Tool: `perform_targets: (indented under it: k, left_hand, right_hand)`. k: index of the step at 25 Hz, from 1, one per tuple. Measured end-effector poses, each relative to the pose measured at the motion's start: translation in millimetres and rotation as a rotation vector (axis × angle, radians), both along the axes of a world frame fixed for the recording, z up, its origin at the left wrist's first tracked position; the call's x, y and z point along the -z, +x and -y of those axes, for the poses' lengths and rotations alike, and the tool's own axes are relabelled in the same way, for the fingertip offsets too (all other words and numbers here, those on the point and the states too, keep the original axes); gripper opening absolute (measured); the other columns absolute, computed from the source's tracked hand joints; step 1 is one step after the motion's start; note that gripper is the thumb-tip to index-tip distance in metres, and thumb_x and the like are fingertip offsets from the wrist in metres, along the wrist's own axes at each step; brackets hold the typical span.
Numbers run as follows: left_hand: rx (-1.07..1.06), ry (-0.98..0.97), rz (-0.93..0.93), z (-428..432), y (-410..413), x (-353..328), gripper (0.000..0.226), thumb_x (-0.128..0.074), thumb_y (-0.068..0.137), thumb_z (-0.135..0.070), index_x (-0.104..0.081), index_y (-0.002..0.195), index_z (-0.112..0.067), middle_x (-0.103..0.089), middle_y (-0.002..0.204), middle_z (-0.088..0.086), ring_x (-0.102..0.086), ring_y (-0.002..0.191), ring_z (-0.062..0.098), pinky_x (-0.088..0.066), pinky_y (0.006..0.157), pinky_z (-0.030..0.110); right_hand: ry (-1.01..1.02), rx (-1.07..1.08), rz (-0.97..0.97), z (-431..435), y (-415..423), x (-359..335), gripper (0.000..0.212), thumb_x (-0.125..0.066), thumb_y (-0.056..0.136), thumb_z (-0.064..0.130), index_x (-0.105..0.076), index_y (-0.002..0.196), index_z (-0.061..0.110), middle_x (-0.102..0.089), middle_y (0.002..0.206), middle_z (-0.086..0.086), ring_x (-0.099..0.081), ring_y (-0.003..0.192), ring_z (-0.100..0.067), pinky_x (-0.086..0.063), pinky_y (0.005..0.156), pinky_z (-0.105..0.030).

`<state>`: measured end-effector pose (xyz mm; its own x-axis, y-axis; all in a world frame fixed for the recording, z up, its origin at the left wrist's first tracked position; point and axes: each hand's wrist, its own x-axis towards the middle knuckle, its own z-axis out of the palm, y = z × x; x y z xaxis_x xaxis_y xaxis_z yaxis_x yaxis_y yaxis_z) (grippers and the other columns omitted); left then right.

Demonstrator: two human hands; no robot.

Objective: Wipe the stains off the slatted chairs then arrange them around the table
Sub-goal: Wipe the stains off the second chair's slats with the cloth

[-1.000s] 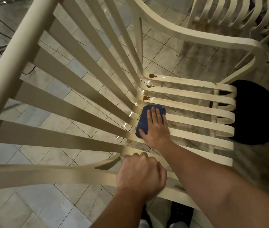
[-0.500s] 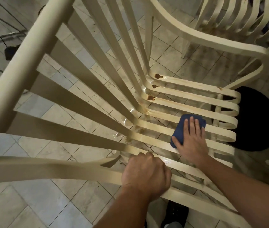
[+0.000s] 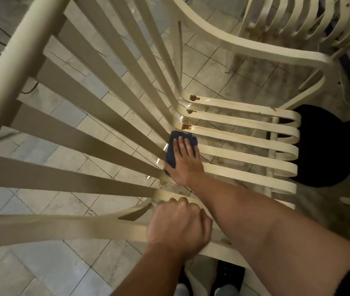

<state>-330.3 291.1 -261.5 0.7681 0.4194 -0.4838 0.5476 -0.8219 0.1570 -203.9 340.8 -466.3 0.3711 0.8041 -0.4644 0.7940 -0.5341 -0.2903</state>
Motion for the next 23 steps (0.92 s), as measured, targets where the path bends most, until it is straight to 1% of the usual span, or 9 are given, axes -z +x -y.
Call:
perform_targets:
  k: [2,4,8,10,13,16,19,21,23]
  left_hand:
    - [-0.008,0.001,-0.018,1,1,1,0.053,-0.023,0.103,-0.047,-0.063,0.083,-0.019,-0.059,0.080,0.005,-0.054,0.069,0.023,-0.045,0.066,0.036]
    - [-0.013,0.006,-0.024,1,1,2,0.055,-0.022,0.103,-0.048,-0.065,0.086,-0.019,-0.060,0.082,0.004,-0.057,0.070,0.021,-0.052,0.071,0.035]
    - [-0.011,0.004,-0.040,1,3,2,0.057,-0.024,0.103,-0.050,-0.069,0.094,-0.016,-0.067,0.092,0.004,-0.064,0.078,0.022,-0.055,0.078,0.035]
    - [-0.008,0.008,-0.034,1,2,3,0.057,-0.023,0.103,-0.050,-0.069,0.094,-0.016,-0.067,0.091,0.003,-0.063,0.077,0.020,-0.054,0.075,0.033]
    - [-0.006,0.027,-0.029,1,2,3,0.057,-0.021,0.103,-0.050,-0.067,0.088,-0.018,-0.064,0.086,0.001,-0.055,0.068,0.016,-0.045,0.064,0.030]
    - [-0.014,0.006,-0.023,2,1,4,0.057,-0.021,0.103,-0.050,-0.067,0.089,-0.019,-0.064,0.086,0.000,-0.056,0.068,0.014,-0.045,0.065,0.030]
    - [-0.024,0.022,-0.021,2,2,1,0.057,-0.022,0.103,-0.049,-0.068,0.090,-0.019,-0.065,0.088,0.001,-0.058,0.071,0.018,-0.050,0.068,0.030]
    - [-0.027,0.027,-0.025,3,3,2,0.056,-0.023,0.103,-0.049,-0.068,0.089,-0.019,-0.066,0.088,0.002,-0.060,0.071,0.018,-0.052,0.070,0.031]
    - [-0.031,0.038,-0.038,3,3,2,0.055,-0.025,0.103,-0.048,-0.069,0.089,-0.018,-0.068,0.090,0.002,-0.062,0.073,0.019,-0.054,0.071,0.032]
  right_hand:
    - [0.068,-0.009,0.112,23,6,7,0.091,-0.035,0.096,0.068,0.001,0.163,0.020,0.004,0.172,-0.003,0.008,0.157,-0.021,0.002,0.126,-0.050]
    - [0.086,0.008,0.149,42,15,8,0.090,-0.039,0.094,0.066,-0.005,0.164,0.020,0.000,0.172,-0.003,0.003,0.158,-0.021,0.000,0.125,-0.051]
    - [0.039,0.017,0.213,93,49,2,0.090,-0.021,0.093,0.069,0.001,0.163,0.019,0.009,0.171,-0.004,0.009,0.157,-0.021,0.002,0.126,-0.050]
    - [0.019,0.044,0.239,133,75,1,0.091,-0.025,0.093,0.070,0.008,0.163,0.020,0.016,0.170,-0.003,0.015,0.156,-0.020,0.002,0.126,-0.050]
    - [-0.028,0.115,0.264,194,113,-1,0.094,-0.032,0.094,0.070,0.013,0.162,0.023,0.021,0.169,0.000,0.019,0.155,-0.019,0.001,0.127,-0.050]
    - [-0.072,0.172,0.302,232,133,-3,0.092,-0.025,0.094,0.071,0.008,0.163,0.019,0.012,0.171,-0.004,0.015,0.156,-0.021,0.002,0.127,-0.049]
    - [-0.030,0.186,0.333,235,126,-2,0.088,-0.023,0.095,0.067,-0.004,0.163,0.014,-0.001,0.171,-0.010,0.005,0.158,-0.027,-0.003,0.127,-0.049]
    - [0.000,0.168,0.325,218,113,-3,0.086,-0.023,0.098,0.066,-0.006,0.163,0.012,-0.001,0.171,-0.013,0.004,0.158,-0.029,-0.004,0.127,-0.051]
    - [0.000,0.117,0.282,191,95,-3,0.087,-0.014,0.099,0.070,0.000,0.163,0.012,0.005,0.170,-0.013,0.010,0.157,-0.029,-0.001,0.127,-0.050]
